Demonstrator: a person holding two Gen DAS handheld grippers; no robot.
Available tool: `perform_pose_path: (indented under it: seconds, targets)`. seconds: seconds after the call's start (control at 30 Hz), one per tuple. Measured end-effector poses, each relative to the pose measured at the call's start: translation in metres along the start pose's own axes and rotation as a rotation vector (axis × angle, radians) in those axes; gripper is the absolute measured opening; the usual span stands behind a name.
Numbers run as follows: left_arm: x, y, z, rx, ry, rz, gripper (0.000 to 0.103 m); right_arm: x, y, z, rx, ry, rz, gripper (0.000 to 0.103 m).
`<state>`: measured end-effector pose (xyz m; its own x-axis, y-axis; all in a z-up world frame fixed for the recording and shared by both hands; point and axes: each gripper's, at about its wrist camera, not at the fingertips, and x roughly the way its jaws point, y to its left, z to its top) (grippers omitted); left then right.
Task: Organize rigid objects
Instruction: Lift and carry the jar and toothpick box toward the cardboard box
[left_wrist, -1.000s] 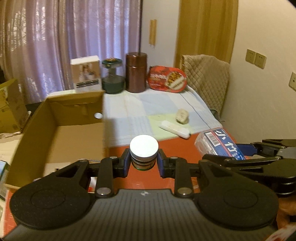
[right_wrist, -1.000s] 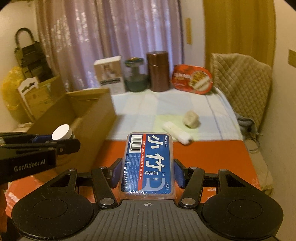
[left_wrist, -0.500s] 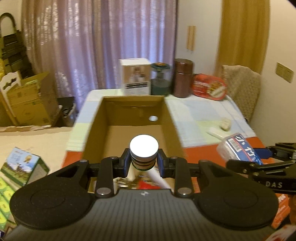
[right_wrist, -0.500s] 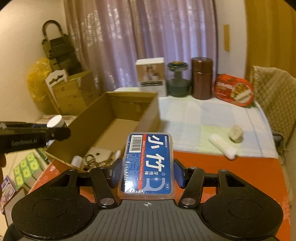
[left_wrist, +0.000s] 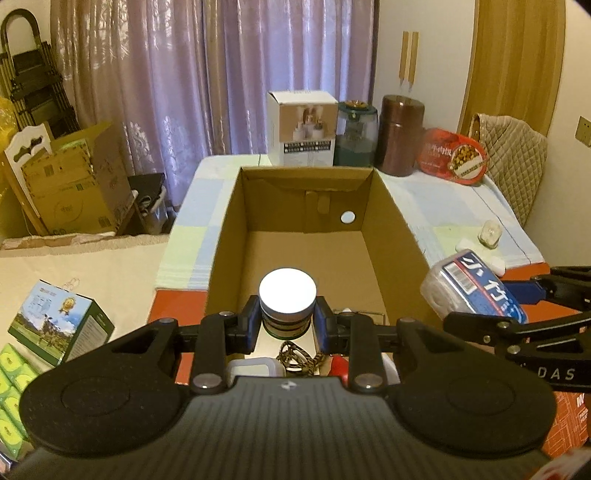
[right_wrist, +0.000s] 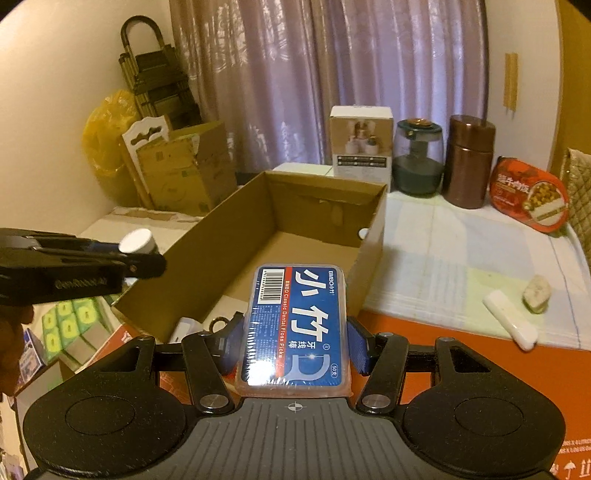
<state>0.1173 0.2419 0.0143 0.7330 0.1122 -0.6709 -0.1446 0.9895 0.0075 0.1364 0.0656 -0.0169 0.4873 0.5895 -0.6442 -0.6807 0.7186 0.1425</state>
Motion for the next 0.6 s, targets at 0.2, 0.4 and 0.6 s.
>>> perform_pose_path:
  seconds: [0.2,0.4,0.6]
  targets:
    - [0.018,0.001,-0.004,-0.004,0.021,-0.014,0.025,0.017,0.003,0.0,-0.01,0.015,0.007,0.054]
    - [0.029,0.0,-0.007,-0.001,0.041,-0.019,0.025,0.026,0.003,0.0,-0.016,0.025,0.006,0.054]
    - [0.033,-0.001,-0.008,0.005,0.049,-0.021,0.025,0.031,0.004,-0.001,-0.014,0.031,0.01,0.054]
